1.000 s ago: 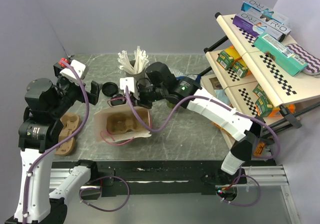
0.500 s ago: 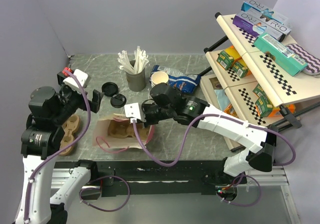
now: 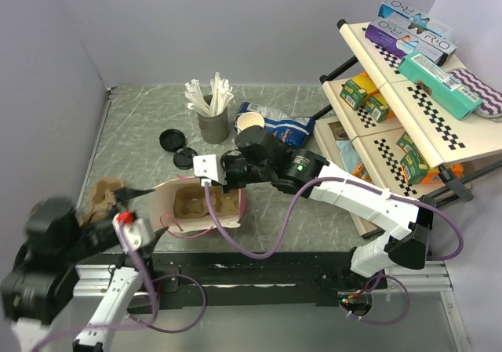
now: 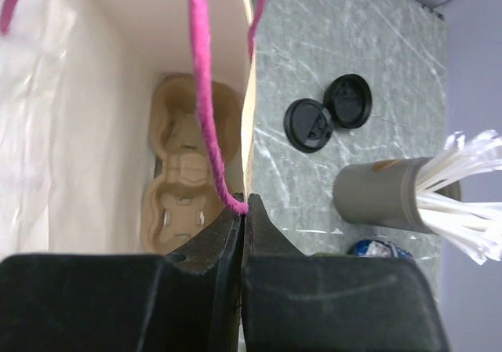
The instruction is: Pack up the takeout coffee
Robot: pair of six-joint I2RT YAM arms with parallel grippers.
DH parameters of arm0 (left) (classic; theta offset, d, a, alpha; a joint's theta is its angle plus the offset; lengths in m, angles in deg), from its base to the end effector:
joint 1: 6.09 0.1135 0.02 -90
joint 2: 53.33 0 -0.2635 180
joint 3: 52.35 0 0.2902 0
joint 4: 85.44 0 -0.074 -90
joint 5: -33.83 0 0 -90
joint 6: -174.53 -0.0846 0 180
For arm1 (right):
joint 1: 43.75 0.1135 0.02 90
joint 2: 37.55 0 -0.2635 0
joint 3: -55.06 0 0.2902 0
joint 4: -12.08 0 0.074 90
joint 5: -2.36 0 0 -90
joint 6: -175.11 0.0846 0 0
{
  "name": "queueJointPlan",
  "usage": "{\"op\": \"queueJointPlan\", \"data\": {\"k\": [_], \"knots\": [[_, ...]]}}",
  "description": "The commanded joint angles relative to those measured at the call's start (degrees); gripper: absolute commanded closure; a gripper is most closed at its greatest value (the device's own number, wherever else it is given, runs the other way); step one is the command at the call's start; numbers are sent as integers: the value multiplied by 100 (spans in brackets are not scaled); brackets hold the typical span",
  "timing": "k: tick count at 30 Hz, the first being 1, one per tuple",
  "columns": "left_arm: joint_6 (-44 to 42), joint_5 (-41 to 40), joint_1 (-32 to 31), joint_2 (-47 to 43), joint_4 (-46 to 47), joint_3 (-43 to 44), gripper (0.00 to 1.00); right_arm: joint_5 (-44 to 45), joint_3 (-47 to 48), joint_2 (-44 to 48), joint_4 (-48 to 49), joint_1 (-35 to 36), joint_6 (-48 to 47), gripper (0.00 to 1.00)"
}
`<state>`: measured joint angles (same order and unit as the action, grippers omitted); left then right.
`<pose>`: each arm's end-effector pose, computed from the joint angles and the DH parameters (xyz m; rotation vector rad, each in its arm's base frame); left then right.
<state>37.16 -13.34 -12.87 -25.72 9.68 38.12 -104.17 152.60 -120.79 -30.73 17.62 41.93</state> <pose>0.0379 -0.0624 0.4429 1.2393 1.3818 -0.2404 0.1736 0.3683 0.3728 -1.7510 1.1278 0.4927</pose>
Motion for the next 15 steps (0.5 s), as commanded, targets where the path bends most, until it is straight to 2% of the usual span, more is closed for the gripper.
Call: {"op": "queueJointPlan", "data": {"k": [1,3,8,15], "knots": [[-282,1252,19,1033,-580,-488,14,221,492,-87,292,25,-68,100],[-228,1464,11,1105,-572,-813,17,335,528,-96,354,16,-68,100],[-702,1825,11,860,-545,-1525,15,590,466,-104,599,16,55,100],[-1010,1808,11,693,-528,-1719,13,704,519,-131,714,16,257,100]]}}
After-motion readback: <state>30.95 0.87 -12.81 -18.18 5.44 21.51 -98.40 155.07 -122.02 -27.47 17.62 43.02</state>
